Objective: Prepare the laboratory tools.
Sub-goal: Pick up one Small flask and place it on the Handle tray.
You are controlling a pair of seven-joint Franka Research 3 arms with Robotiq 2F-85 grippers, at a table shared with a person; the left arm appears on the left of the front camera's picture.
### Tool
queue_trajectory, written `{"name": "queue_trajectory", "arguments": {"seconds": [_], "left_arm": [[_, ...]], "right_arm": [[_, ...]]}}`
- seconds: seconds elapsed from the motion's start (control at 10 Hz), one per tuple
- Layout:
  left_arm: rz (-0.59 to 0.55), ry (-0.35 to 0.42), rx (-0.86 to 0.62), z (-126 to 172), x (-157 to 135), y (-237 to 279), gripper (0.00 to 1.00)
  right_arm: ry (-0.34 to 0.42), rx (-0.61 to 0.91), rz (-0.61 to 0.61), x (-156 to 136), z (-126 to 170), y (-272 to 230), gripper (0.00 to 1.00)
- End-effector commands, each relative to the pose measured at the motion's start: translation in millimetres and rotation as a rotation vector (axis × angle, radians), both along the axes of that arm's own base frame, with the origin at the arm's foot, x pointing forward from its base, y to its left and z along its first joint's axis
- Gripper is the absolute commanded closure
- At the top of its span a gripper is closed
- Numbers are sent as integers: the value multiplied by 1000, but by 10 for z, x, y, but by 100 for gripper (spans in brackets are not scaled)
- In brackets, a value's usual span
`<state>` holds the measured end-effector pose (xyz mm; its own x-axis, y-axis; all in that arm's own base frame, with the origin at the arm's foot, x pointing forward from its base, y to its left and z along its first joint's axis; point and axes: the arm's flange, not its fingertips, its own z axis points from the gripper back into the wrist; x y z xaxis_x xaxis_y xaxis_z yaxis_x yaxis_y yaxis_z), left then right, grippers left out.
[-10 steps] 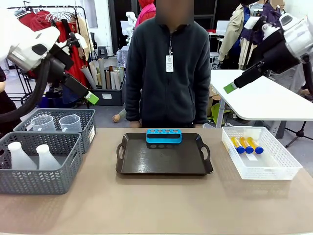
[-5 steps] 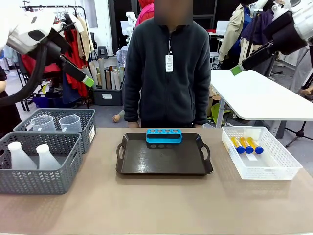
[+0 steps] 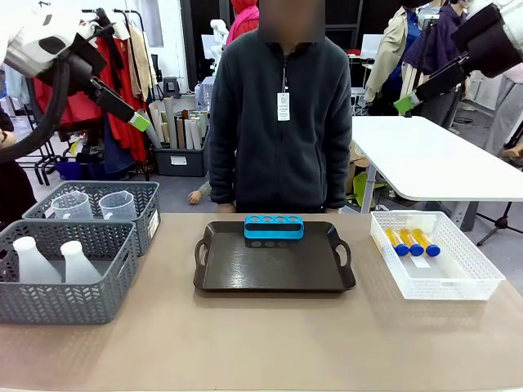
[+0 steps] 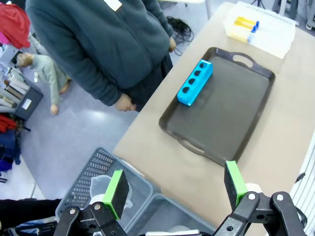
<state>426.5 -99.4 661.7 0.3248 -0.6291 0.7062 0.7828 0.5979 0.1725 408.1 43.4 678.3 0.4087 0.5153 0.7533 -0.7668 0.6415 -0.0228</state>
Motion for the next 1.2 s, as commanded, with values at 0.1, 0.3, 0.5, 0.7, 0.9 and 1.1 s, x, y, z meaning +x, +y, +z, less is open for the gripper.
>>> {"name": "queue_trajectory", "arguments": {"seconds": [0.1,0.3,0.5,0.7,0.9,1.1], "left_arm": [[-20,47,-26,62,-5,-34,0],[-40,78,-43,-8,-50,-38,0],[-20,30,-5,23,-22,-48,0],[-20,30,-5,23,-22,-48,0],[-20,30,-5,23,-22,-48,0],[-20,30,-5,23,-22,-48,0]], "right_arm": [[-9,22,17,126,-30,-115,0],[-21,-1,-15,149,-51,-110,0],[10,-1,-13,67,-70,-94,0],[10,-1,-13,67,-70,-94,0],[10,-1,-13,67,-70,-94,0],[10,-1,-13,67,-70,-94,0]]}}
